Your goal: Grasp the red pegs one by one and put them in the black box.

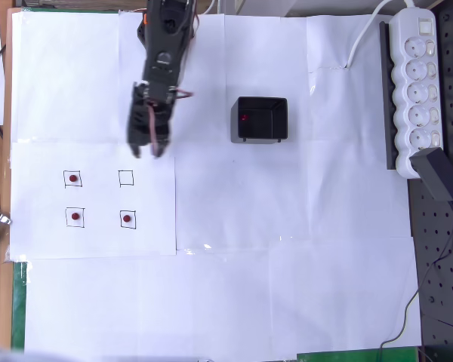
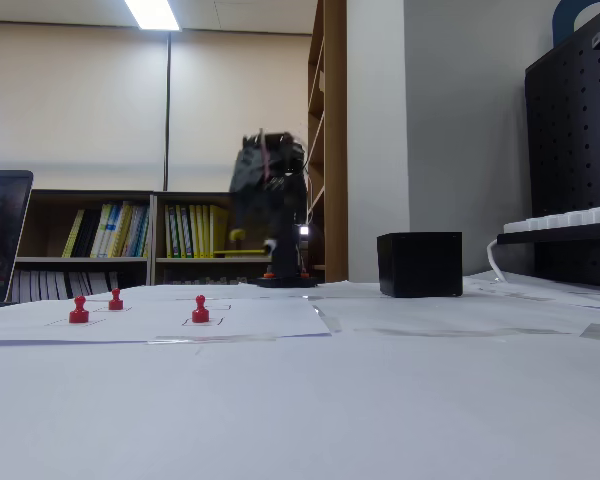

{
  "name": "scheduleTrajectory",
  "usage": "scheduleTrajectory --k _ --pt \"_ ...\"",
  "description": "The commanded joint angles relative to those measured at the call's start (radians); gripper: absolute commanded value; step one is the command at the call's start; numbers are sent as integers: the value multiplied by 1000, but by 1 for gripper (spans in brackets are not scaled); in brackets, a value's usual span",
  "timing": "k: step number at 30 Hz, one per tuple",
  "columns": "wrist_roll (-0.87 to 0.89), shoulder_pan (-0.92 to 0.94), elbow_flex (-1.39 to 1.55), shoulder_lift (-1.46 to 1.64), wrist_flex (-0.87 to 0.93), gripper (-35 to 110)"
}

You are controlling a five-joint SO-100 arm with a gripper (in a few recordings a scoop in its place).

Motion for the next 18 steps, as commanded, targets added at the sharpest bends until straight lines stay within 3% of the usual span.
scheduleTrajectory --k 1,8,18 --pt "-66 40 28 112 -268 12" --pt "-204 20 54 379 -644 14" --pt "-244 -71 206 611 -816 14"
